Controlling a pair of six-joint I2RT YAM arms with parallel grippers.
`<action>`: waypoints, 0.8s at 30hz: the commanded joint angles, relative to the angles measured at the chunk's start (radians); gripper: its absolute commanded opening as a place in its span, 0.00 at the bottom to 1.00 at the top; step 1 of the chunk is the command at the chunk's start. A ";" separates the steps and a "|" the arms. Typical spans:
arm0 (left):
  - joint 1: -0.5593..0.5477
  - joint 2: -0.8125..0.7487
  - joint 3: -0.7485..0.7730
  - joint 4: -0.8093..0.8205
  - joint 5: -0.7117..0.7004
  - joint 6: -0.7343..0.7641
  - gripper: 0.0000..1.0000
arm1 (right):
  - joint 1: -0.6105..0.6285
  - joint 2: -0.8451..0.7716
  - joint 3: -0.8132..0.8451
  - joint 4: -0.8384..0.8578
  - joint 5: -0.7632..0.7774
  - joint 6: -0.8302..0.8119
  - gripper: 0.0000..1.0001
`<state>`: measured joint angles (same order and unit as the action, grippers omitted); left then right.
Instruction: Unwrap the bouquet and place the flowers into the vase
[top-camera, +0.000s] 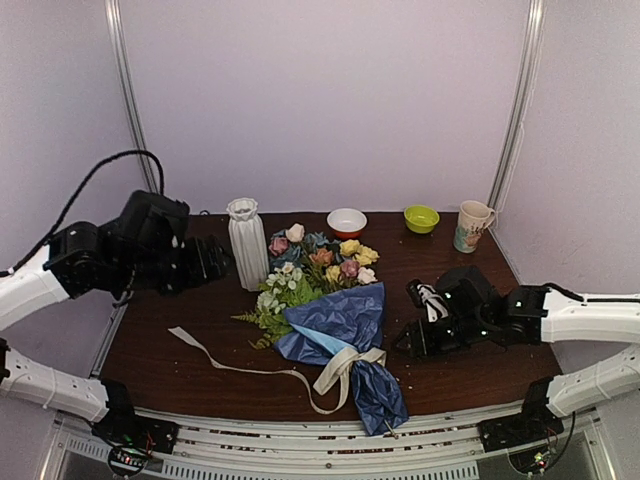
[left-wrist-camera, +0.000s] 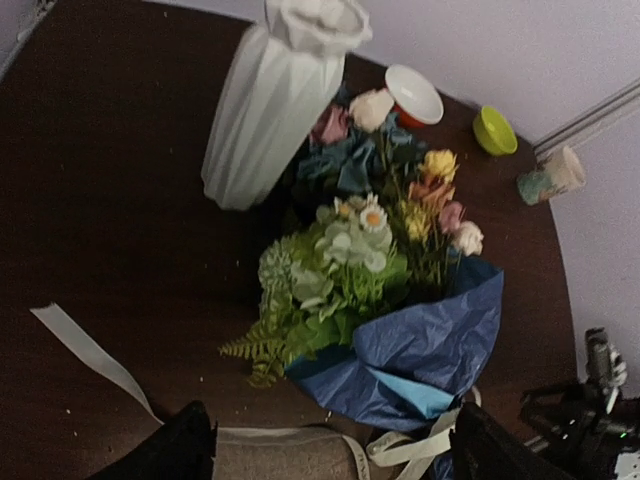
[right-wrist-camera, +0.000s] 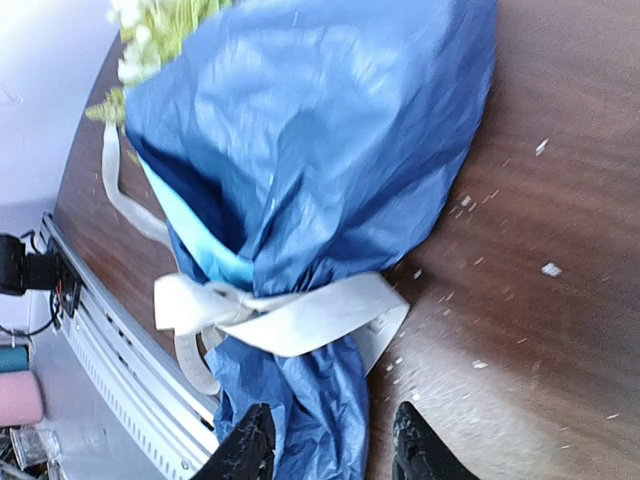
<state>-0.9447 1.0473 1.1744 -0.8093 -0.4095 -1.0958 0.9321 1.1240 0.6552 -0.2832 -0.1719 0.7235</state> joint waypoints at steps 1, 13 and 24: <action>-0.130 0.024 -0.112 0.097 0.138 -0.186 0.83 | -0.066 -0.065 0.013 -0.080 0.071 -0.127 0.41; -0.275 0.436 -0.111 0.345 0.170 -0.356 0.84 | -0.107 -0.015 -0.004 0.181 -0.015 -0.188 0.48; -0.274 0.622 -0.214 0.654 0.160 -0.559 0.82 | -0.106 0.101 -0.013 0.353 0.019 -0.080 0.63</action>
<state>-1.2175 1.6360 0.9993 -0.3393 -0.2428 -1.5681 0.8295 1.1500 0.6369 0.0021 -0.1619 0.6022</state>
